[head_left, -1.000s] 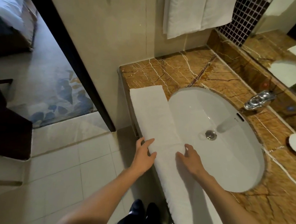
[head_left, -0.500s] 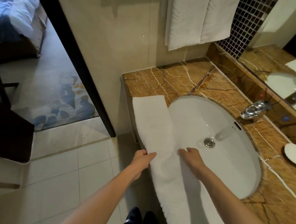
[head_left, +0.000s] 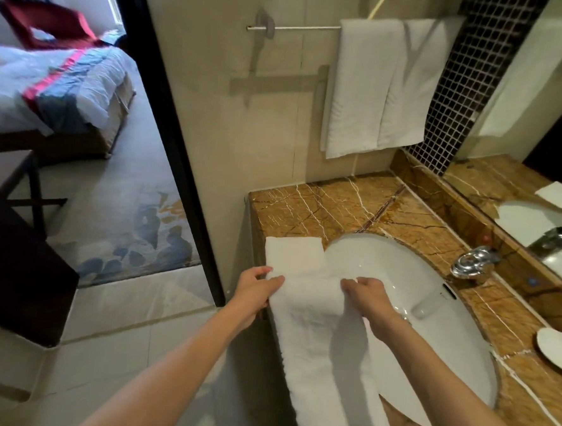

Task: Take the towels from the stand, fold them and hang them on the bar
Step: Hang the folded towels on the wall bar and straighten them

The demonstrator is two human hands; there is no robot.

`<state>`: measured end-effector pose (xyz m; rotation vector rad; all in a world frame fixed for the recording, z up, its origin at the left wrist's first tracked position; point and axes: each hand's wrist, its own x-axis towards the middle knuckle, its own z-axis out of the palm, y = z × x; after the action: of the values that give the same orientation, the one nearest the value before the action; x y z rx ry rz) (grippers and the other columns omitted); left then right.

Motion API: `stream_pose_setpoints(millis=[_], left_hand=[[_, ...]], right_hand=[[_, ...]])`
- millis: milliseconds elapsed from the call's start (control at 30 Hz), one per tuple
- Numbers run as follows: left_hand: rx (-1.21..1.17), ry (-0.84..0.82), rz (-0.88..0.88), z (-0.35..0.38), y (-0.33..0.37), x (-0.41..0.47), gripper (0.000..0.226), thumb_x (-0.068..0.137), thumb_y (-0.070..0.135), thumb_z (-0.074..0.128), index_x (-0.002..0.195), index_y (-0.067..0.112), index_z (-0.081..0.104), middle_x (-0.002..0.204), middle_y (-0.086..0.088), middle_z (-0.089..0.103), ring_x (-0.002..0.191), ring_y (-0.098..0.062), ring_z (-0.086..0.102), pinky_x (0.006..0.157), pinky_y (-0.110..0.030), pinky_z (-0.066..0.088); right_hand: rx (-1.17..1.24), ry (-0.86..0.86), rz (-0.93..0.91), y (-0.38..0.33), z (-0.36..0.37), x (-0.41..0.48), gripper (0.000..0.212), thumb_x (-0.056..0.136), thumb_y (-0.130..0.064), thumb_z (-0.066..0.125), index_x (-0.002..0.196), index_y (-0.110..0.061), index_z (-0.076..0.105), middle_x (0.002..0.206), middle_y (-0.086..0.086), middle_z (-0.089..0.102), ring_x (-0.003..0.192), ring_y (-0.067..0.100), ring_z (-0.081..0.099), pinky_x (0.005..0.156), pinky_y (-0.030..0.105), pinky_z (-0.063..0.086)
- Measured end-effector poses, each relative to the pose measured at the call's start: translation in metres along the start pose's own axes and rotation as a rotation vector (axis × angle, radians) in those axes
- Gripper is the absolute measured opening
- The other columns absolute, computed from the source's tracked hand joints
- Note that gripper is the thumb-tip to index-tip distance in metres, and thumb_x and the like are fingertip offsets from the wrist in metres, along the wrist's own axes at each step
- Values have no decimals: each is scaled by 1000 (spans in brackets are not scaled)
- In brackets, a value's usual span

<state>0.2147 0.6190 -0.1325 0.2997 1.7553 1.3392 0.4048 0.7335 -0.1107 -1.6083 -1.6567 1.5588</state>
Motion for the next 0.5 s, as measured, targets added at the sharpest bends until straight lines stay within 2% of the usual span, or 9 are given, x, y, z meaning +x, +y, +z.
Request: stream_pose_setpoints(millis=[67,167,200,233,267,333,400,467,500], left_hand=[[87,-7,95,-6,29,-3,46,81,17,74,124,17,56,124,-7,56,106,-22,59,82,-35,56],[225,-22,276,-12,75,-9,40,80,13,74,117,17,60,117,-2,57,96,-12,57,64,-16,49],[274,-34,329,-14,91,-11,38,80,11,74,115,16,61,114,0,57,93,-9,56,61,-12,46],[323,-52,382,-16,107,-14,39,79,10,74,116,14,61,112,2,57,92,-7,55,62,-9,44],[379,-69,434,-17,123,-17,41,79,10,74,118,13,61,112,4,56,94,-6,54,68,-10,44],[494,-72,529,-20,152,-22,46,78,8,74,122,12,59,111,6,52,101,-9,50,83,-17,41],[584,-53,611,-23,178,-25,49,78,7,72,124,13,57,112,5,49,103,-10,47,86,-19,39],[634,-62,673,-27,202,-26,50,78,4,70,125,13,56,118,1,50,107,-13,49,89,-23,43],[644,-76,695,-30,214,-26,51,77,3,68,126,13,56,121,-1,52,110,-15,51,91,-25,45]], right_hand=[[33,-31,-59,-22,-2,-2,24,83,-15,60,65,-13,43,65,8,37,60,19,37,54,27,30],[58,-60,-138,-57,-7,-6,22,89,-20,59,75,-4,55,73,13,41,69,23,44,60,38,40],[63,-66,-163,-69,-9,-7,27,90,-21,58,82,4,61,75,29,49,71,26,49,63,45,48],[69,-63,-188,-81,-10,-7,35,92,-20,57,92,14,63,87,37,55,72,29,55,70,52,53],[71,-56,-218,-92,-12,-8,37,92,-19,55,100,17,60,104,31,58,75,32,60,77,52,55],[89,-38,-266,-115,-15,-9,36,92,-16,53,102,18,59,101,31,62,78,32,62,75,46,56],[108,-28,-304,-136,-16,-11,32,92,-17,54,85,12,66,83,23,64,74,25,56,70,42,55],[105,-12,-361,-156,-17,-13,30,92,-19,58,66,-4,61,68,11,47,65,19,46,55,29,49],[109,-6,-387,-164,-18,-13,32,91,-20,59,63,-5,59,65,8,44,62,17,44,50,22,45]])
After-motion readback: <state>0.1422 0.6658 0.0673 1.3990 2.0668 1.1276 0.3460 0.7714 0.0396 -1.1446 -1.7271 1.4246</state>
